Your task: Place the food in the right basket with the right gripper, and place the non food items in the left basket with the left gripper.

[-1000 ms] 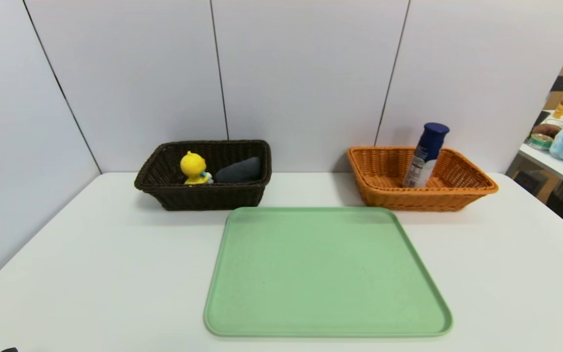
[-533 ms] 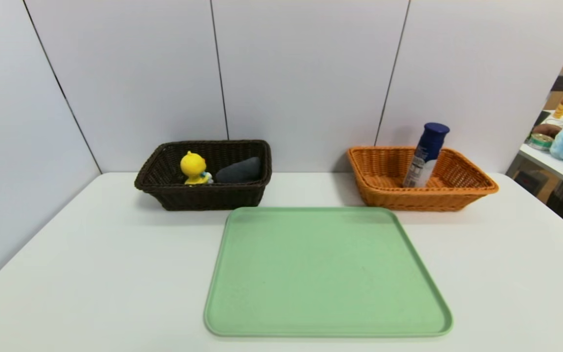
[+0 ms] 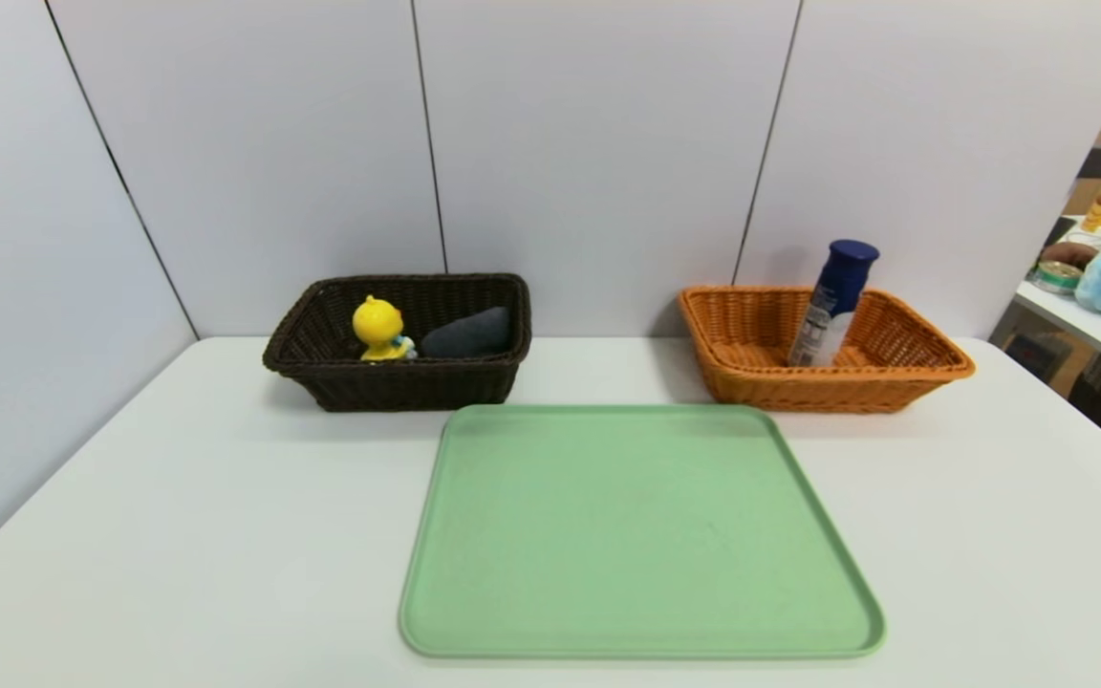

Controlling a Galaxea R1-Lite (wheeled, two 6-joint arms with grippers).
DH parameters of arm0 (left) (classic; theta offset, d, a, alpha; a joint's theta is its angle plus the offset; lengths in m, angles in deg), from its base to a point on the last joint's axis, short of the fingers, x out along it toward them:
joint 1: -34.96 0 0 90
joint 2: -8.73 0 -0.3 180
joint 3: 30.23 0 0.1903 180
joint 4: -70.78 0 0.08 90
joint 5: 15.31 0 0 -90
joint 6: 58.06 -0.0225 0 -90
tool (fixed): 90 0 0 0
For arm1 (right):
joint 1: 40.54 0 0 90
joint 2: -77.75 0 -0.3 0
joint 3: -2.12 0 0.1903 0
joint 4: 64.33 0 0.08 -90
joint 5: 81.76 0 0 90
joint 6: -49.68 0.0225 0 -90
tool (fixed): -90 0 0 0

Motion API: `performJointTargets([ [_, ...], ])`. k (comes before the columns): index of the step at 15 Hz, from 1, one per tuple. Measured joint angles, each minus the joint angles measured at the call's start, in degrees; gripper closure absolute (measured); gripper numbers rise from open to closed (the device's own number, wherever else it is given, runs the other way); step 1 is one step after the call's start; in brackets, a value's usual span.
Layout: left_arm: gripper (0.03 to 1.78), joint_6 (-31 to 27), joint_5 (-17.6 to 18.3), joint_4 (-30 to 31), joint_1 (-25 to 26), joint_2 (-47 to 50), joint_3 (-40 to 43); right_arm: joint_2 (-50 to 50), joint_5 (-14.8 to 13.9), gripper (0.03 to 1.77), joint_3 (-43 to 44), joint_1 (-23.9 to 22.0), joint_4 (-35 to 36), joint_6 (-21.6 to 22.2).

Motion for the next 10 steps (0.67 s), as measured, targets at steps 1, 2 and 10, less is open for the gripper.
performJointTargets([
  [1, 0.12, 1.7, 0.0, 0.3, 0.0, 0.0, 0.2, 0.0, 0.1, 0.10, 0.0, 0.0, -1.1, 0.4],
  [2, 0.12, 2.9, -0.1, 0.4, 0.0, 0.0, 0.3, 0.0, 0.1, 0.10, 0.1, 0.0, -1.2, 0.4],
  [10, 0.12, 8.9, -2.5, 0.4, 0.0, 0.1, 0.7, 0.0, -0.6, 0.10, 0.1, 0.0, -1.2, 6.3],
])
